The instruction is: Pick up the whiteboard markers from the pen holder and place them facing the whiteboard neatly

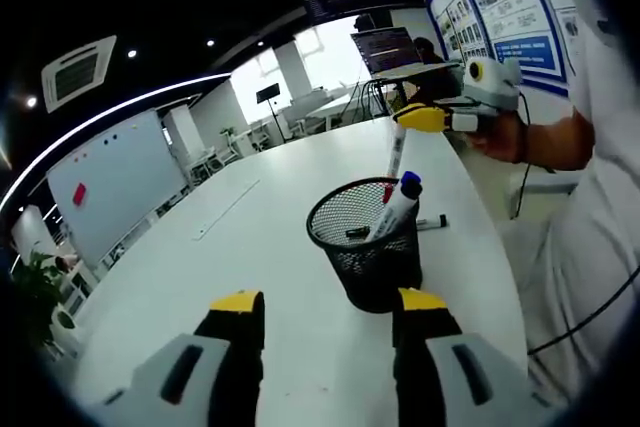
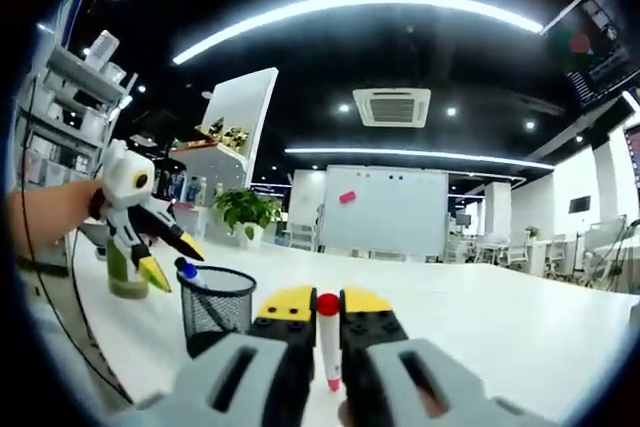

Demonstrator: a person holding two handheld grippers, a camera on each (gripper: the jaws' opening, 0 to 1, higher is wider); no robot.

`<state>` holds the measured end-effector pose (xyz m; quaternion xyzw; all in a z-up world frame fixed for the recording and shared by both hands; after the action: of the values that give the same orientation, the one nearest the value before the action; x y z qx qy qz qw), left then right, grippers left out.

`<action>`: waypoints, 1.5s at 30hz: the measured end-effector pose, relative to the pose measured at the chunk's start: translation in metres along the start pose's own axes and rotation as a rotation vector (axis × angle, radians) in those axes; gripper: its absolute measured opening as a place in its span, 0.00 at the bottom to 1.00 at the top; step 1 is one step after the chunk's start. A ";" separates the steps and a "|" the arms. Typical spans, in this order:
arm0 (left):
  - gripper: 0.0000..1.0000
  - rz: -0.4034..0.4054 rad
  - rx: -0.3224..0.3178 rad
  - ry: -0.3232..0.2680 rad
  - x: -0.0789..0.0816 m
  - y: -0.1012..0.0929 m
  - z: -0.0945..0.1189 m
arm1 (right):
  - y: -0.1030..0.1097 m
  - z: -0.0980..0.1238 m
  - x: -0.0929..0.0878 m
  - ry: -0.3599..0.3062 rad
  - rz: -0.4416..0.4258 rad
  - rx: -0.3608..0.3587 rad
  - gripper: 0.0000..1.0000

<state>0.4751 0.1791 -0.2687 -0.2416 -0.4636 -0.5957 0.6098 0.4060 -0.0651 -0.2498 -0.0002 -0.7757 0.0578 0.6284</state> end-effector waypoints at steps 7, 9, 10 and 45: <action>0.53 0.000 0.001 0.000 0.000 -0.002 0.000 | 0.000 0.002 -0.002 0.020 0.034 -0.013 0.08; 0.53 -0.001 0.002 0.000 0.001 -0.002 0.000 | -0.001 0.005 -0.003 0.029 0.064 -0.031 0.09; 0.53 -0.001 0.002 0.000 0.001 -0.002 0.000 | -0.001 0.006 -0.002 0.025 0.084 -0.029 0.09; 0.52 -0.003 0.012 0.006 0.000 0.001 0.000 | -0.004 0.043 -0.058 0.214 0.083 -0.189 0.09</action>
<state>0.4764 0.1796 -0.2686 -0.2356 -0.4658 -0.5947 0.6115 0.3769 -0.0767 -0.3146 -0.0977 -0.7054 0.0103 0.7019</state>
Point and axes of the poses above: the point that each gripper's makers call its tool centre point, and the gripper's own axes: z roughly backward along the fingers, y roughly to its left, x roughly out of its top, the point moved 5 cm from there along z, roughly backward along the fingers, and after that the axes turned 8 degrees about -x, right-handed, at the moved point
